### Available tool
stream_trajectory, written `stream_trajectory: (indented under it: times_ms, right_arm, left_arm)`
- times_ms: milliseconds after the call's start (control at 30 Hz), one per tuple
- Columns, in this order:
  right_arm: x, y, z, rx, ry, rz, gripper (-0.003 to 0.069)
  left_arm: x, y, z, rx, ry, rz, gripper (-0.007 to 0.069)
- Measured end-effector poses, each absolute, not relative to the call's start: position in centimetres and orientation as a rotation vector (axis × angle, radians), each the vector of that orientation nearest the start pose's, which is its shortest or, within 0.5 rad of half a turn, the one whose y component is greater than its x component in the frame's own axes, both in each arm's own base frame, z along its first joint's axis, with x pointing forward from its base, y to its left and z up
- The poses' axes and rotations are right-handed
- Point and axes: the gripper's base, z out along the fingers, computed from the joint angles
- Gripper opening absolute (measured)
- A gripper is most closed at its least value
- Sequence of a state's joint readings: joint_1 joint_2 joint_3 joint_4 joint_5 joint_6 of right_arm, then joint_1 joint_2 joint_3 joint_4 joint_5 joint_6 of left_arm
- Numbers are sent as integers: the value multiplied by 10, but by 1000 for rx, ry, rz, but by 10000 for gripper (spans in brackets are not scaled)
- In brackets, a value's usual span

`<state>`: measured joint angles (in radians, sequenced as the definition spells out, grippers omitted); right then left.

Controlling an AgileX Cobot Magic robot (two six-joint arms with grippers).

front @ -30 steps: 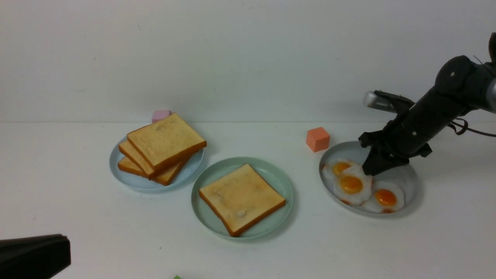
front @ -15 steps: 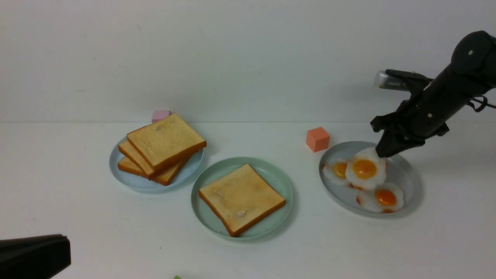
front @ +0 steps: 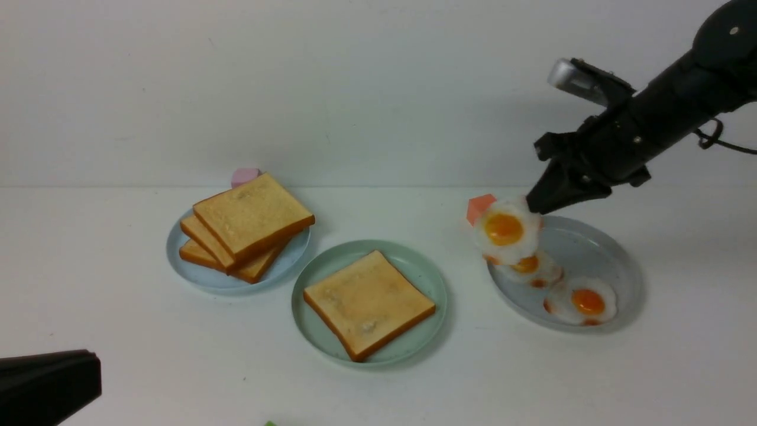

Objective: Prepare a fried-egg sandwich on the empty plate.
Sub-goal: Use the right arm to place the fried egg on the slice of bread in the middle

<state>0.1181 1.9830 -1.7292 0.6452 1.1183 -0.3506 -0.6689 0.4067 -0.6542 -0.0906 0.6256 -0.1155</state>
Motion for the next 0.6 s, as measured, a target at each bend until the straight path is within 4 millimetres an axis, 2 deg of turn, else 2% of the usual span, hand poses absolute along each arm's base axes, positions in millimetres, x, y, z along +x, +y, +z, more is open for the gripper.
stream_trajectory:
  times_ms: [100, 167, 233, 300, 333, 433, 600]
  right_arm:
    - [410, 143, 273, -459, 2639, 865, 69]
    - [407, 166, 267, -495, 2631, 882, 69]
    - [406, 181, 259, -517, 2629, 886, 69]
    - [408, 198, 242, -513, 2638, 888, 69]
    - [409, 199, 241, -509, 2639, 889, 69]
    - [416, 207, 217, -460, 2662, 892, 69]
    - [422, 211, 202, -393, 2670, 935, 68]
  left_arm:
    - [54, -48, 347, 493, 1843, -628, -8]
    - [54, -48, 347, 495, 1842, -623, -6]
    - [54, -48, 347, 495, 1842, -623, -6]
    - [55, -48, 347, 496, 1842, -620, -6]
    - [55, -48, 347, 496, 1842, -620, -6]
    - [55, -48, 347, 496, 1842, -620, -6]
    - [55, -48, 347, 496, 1842, -620, -4]
